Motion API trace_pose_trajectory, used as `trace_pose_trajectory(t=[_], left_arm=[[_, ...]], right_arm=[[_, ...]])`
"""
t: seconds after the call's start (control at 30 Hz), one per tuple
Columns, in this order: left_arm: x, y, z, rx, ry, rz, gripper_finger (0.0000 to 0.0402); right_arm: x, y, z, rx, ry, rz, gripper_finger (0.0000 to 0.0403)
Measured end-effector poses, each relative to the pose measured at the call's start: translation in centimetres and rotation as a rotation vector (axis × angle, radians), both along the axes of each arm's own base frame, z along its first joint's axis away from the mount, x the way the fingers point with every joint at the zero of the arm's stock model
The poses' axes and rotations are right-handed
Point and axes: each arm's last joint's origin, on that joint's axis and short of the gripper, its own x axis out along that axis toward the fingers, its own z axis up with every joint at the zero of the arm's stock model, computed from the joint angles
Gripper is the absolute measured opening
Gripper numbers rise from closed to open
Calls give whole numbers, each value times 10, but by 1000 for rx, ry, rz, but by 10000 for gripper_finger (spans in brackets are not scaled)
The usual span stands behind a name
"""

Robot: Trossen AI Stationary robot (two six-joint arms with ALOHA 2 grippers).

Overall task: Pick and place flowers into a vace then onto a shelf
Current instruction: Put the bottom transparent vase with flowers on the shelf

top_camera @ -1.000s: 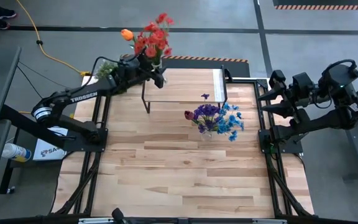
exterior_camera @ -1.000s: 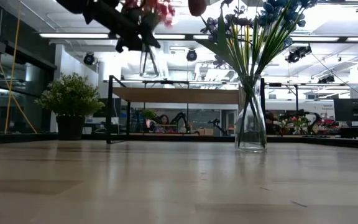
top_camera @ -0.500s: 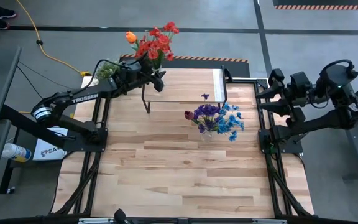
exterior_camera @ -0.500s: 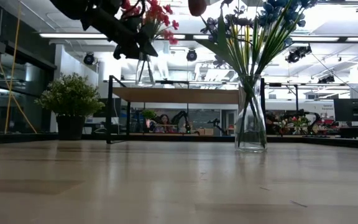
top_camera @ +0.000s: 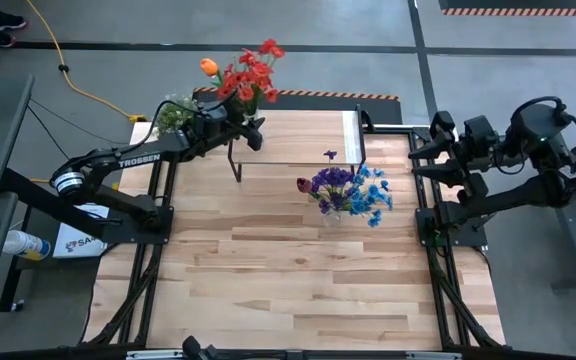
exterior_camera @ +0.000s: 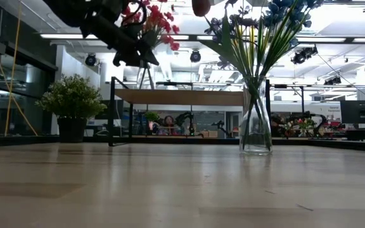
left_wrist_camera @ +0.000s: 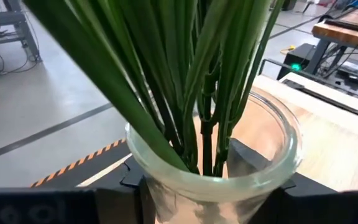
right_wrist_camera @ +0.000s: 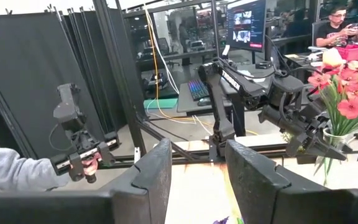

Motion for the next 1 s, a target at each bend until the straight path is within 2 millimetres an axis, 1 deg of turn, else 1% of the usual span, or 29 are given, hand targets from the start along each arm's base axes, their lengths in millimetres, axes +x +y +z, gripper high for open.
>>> trace_pose_trajectory(t=[0.2,0.43,0.53,0.8,1.0], left_arm=[[0,0,-2,-4,6,1,221],[0,0,-2,-6,6,-5,208],[0,0,-2,-7,7,-5,209],[0,-1,-3,-35,-12,1,241],[0,-1,-3,-40,-17,3,252]], right_arm=[[0,0,0,2,0,0,142],[0,0,0,2,0,0,142],[0,0,0,2,0,0,142],[0,0,0,2,0,0,142],[0,0,0,2,0,0,142]])
